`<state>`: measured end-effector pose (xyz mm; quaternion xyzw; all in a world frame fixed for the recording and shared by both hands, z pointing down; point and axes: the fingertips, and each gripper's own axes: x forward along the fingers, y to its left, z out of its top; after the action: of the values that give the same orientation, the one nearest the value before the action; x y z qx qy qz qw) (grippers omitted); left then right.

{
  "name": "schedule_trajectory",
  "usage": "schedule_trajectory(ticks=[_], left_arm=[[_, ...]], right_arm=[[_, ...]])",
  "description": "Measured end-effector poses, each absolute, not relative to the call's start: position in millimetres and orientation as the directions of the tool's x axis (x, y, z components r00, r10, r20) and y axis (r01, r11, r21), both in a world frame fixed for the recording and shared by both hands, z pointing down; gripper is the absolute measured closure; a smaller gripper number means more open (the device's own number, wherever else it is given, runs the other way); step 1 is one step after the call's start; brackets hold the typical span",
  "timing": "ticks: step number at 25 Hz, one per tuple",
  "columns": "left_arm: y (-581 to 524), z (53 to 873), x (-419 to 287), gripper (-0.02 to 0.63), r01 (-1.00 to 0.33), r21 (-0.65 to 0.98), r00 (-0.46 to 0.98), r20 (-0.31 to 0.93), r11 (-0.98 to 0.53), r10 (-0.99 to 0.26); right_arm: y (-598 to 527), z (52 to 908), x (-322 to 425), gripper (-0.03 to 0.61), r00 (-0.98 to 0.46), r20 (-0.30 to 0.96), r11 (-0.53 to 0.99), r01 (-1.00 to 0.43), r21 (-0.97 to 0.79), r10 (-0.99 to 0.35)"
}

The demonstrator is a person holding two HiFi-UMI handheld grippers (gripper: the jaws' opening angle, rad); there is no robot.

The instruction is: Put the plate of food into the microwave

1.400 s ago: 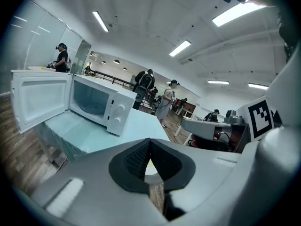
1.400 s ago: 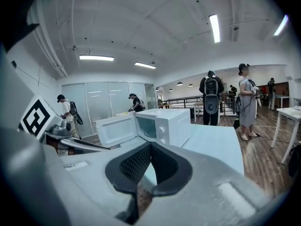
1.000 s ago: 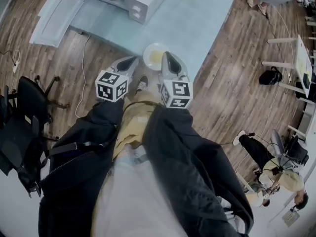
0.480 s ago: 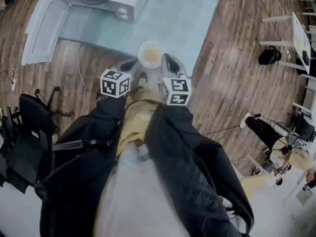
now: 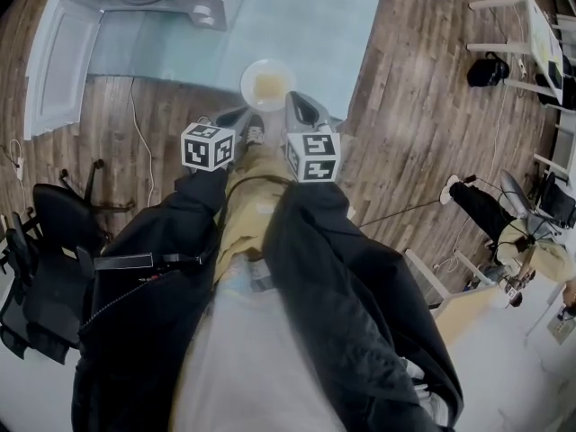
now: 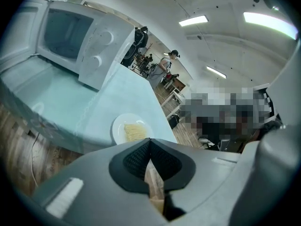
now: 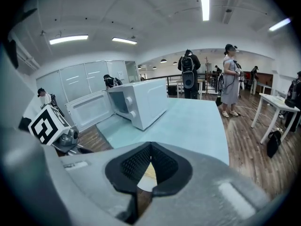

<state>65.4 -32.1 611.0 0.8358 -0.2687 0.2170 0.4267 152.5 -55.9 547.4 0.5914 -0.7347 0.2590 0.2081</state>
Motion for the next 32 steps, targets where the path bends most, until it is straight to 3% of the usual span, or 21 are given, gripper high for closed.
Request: schedule_trajectory(ticks=[13, 20, 32], left_arm=[[-22.9, 672.7, 73.2, 0.611, -0.617, 0.756, 0.785, 0.572, -0.218, -0.237], [-13.1, 692.1, 85.7, 0.526, -0.551, 0.83, 0.822, 0.524, -0.081, -0.222], [-26.3, 714.9, 98.0, 0.499, -0.428, 0.899, 0.849, 0.434, 0.09, -0.301]], right_arm=[[-39.5, 569.6, 157.4, 0.58, -0.237, 0.671, 0.201, -0.971, -0.132, -0.703], [-28.7, 571.7, 168.1, 0.58, -0.226, 0.693, 0.192, -0.973, -0.128, -0.684], [-11.6, 573.9, 184.5, 0.58, -0.188, 0.709, 0.158, -0.981, -0.109, -0.68]])
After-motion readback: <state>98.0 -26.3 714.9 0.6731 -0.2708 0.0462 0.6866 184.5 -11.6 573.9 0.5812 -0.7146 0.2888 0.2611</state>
